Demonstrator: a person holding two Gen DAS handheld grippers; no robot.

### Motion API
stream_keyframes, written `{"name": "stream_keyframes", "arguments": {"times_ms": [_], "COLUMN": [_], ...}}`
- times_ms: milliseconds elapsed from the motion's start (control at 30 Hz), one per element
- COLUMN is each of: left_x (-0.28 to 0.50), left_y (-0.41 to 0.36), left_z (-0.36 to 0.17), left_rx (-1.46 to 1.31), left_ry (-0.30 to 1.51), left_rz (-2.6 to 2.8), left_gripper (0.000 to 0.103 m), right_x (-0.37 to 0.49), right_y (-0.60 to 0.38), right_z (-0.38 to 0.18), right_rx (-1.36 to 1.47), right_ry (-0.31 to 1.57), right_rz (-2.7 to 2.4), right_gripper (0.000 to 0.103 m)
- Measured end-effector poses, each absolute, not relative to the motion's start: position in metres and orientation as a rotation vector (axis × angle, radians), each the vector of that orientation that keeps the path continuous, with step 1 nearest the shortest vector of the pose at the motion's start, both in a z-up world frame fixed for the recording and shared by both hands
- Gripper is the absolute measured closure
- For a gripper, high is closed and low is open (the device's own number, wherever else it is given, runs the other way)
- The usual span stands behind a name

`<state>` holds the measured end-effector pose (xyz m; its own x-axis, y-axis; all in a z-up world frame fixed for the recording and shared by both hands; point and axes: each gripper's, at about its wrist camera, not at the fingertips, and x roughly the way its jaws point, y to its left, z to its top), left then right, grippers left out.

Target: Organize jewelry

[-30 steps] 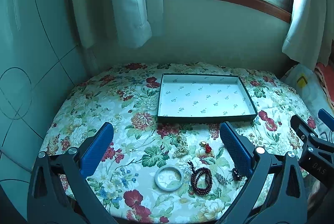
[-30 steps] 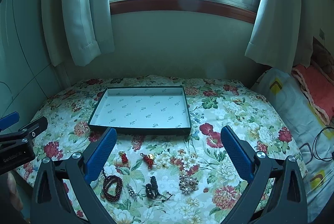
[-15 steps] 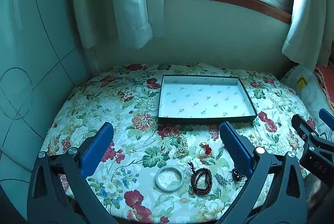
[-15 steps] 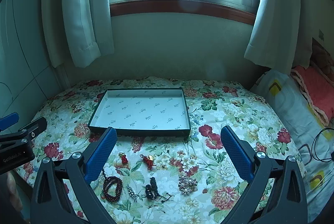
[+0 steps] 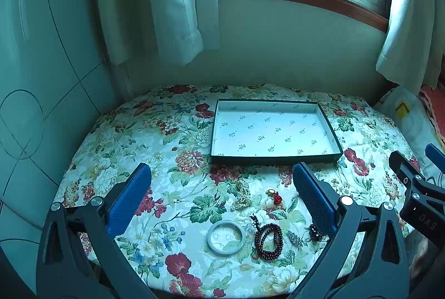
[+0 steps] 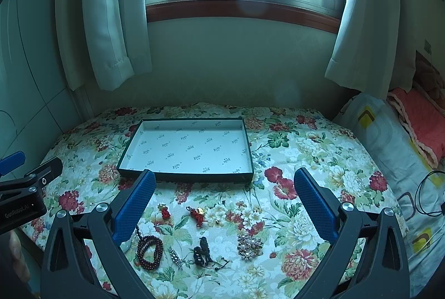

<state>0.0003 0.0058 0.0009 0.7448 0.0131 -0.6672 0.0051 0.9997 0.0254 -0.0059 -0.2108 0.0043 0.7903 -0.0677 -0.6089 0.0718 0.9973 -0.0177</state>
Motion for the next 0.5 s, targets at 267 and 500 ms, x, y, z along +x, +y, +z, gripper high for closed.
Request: {"name": "stream_keyframes", "arguments": {"times_ms": [267,500], "left_x": [-0.0007,-0.0009], "left_y": [0.0073,0.0069], "left_z": [0.0035,0.0027], "left_rx": [0.027,0.027], "left_ry": [0.731,0.733], "left_rz": [0.003,0.003], "left_gripper": [0.002,0.002], "right_x": [-0.0059,-0.0064], "right_y": [-0.2105,-0.2099], "right_z": [0.0042,0.0037], "right_rx": [0.006,0.006], "right_ry": [0.653,0.654], "right_rz": [-0.075,-0.075], "right_gripper": [0.004,0.004]}}
